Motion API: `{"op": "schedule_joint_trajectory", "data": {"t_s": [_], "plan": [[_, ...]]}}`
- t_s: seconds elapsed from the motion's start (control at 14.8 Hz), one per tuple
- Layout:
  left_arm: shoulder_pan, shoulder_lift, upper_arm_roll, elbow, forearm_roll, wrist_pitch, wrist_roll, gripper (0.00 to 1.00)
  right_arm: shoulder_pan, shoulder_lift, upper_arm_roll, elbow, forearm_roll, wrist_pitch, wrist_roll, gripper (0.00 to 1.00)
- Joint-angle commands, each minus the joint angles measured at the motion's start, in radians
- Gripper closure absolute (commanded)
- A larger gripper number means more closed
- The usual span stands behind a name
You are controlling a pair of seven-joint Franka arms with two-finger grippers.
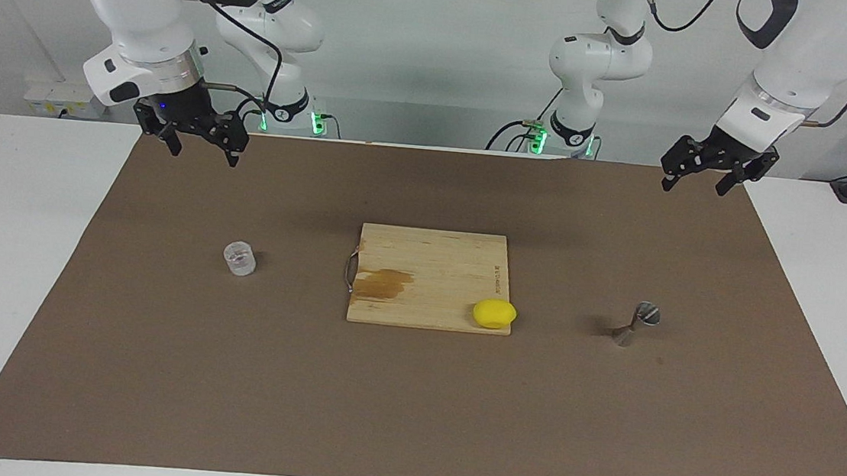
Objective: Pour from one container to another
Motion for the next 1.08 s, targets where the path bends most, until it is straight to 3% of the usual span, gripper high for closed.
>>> {"op": "schedule_joint_trajectory", "data": {"t_s": [0.0, 0.61, 0.88, 1.01], "plan": [[-0.018, 0.004, 0.019, 0.01, 0.003, 0.006, 0.012, 0.0, -0.014, -0.019, 0.005, -0.016, 0.019, 0.0, 0.008, 0.0], [-0.029, -0.009, 0.015, -0.041, -0.001, 0.049, -0.005, 0.0, -0.014, -0.019, 0.005, -0.016, 0.019, 0.0, 0.008, 0.0], [0.026, 0.007, 0.022, -0.085, -0.119, 0.032, -0.029, 0.0, -0.014, -0.019, 0.005, -0.018, 0.019, 0.0, 0.008, 0.0], [0.077, 0.027, 0.022, -0.125, -0.194, 0.052, -0.133, 0.0, -0.014, -0.019, 0.005, -0.016, 0.019, 0.0, 0.008, 0.0]]}}
